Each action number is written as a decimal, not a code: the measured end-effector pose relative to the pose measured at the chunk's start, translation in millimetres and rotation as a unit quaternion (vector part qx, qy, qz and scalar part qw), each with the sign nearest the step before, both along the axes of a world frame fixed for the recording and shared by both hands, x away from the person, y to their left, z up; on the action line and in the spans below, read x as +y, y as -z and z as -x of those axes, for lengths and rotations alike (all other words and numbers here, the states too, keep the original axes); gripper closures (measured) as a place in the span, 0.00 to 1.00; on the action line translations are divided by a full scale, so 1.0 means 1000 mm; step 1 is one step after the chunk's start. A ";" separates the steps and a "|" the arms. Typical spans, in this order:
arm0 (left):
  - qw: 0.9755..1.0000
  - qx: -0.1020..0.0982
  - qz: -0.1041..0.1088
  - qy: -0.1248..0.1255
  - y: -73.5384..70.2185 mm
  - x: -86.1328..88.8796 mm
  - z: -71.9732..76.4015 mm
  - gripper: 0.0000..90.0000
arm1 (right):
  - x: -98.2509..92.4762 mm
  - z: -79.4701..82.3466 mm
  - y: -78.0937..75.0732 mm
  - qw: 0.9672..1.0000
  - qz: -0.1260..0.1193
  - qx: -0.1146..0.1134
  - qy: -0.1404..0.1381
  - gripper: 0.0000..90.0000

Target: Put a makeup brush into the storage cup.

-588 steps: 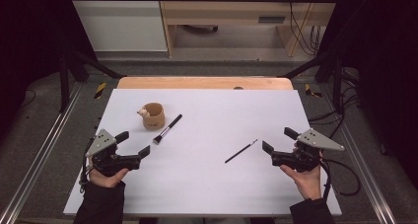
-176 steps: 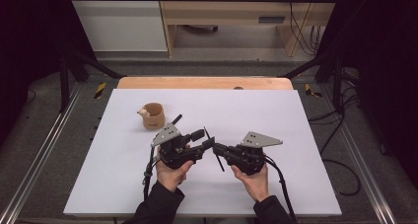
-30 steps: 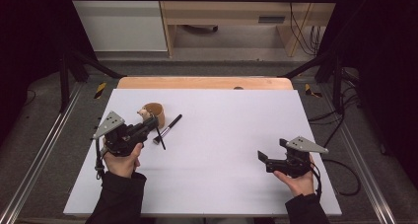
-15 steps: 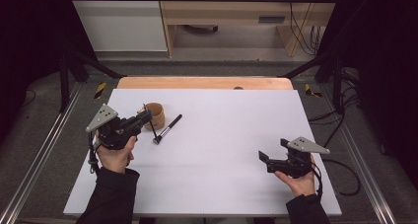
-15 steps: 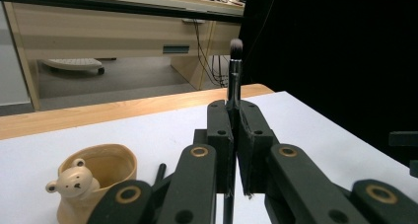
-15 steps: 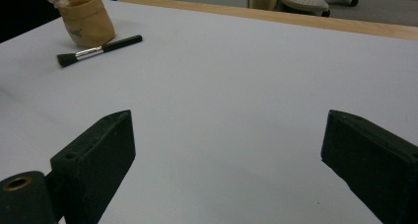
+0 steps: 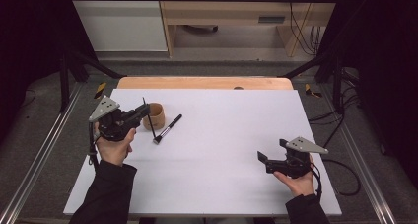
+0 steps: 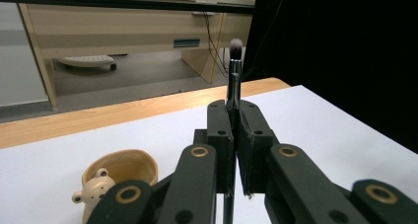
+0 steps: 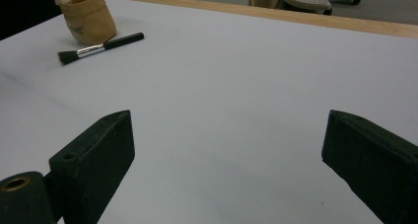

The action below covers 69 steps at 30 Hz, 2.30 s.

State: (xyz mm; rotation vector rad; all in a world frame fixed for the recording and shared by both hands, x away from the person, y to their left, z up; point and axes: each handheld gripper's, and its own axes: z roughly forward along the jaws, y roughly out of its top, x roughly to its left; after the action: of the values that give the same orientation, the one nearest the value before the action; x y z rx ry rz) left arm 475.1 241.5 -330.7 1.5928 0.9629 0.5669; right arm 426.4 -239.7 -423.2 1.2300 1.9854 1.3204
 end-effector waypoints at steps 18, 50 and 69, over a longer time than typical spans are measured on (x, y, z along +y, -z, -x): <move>0.999 0.009 -0.027 -0.021 -0.003 0.001 -0.029 0.94 | 0.000 0.000 0.000 1.000 0.000 -0.002 -0.001 0.07; 0.997 0.019 -0.027 -0.066 0.002 0.006 -0.084 0.94 | -0.001 0.000 0.000 1.000 -0.002 -0.002 0.001 0.07; 0.995 0.013 -0.034 -0.092 0.018 0.009 -0.106 0.94 | -0.001 -0.001 0.002 1.000 0.001 0.000 0.001 0.07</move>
State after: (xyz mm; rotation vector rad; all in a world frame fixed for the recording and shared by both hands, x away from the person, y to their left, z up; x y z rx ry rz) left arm 581.2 250.8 -348.6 1.5852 1.1281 0.7134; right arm 427.7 -241.1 -425.1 1.2326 1.9841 1.3176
